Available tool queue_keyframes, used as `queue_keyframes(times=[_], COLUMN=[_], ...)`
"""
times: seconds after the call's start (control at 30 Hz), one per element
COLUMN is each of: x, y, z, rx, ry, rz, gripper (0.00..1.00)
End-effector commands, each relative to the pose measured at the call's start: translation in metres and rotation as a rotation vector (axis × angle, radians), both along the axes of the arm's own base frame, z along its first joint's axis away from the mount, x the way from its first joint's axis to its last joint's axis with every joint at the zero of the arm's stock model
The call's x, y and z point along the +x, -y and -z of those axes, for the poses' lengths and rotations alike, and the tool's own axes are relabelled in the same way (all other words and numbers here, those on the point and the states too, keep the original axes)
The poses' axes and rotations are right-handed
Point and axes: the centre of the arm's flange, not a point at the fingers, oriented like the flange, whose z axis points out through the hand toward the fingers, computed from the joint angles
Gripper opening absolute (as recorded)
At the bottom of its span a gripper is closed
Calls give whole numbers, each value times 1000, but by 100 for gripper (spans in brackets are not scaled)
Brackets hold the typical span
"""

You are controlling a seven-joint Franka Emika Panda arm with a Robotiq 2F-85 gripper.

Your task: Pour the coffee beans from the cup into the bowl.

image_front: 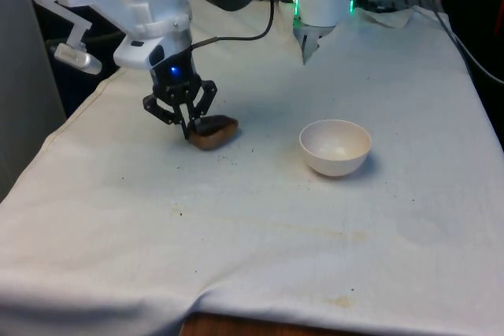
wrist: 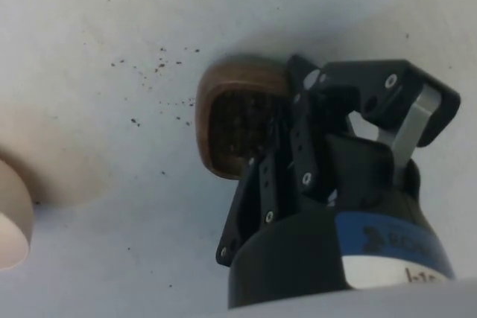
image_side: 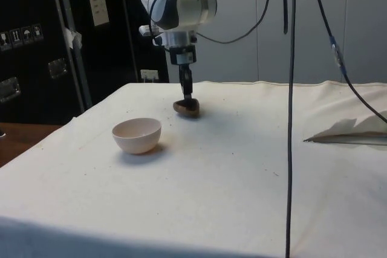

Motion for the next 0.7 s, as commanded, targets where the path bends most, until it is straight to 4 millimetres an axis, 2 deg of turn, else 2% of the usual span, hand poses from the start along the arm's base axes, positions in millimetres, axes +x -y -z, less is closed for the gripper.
queue_keyframes(times=[0.0, 0.5, 0.53, 0.67], x=[0, 9, 9, 12], y=[-2, -17, -15, -23], z=[-4, -34, -29, -45], rx=[2, 7, 12, 8], ry=[1, 15, 19, 22], rz=[11, 81, 74, 100], gripper=[0, 0, 0, 0])
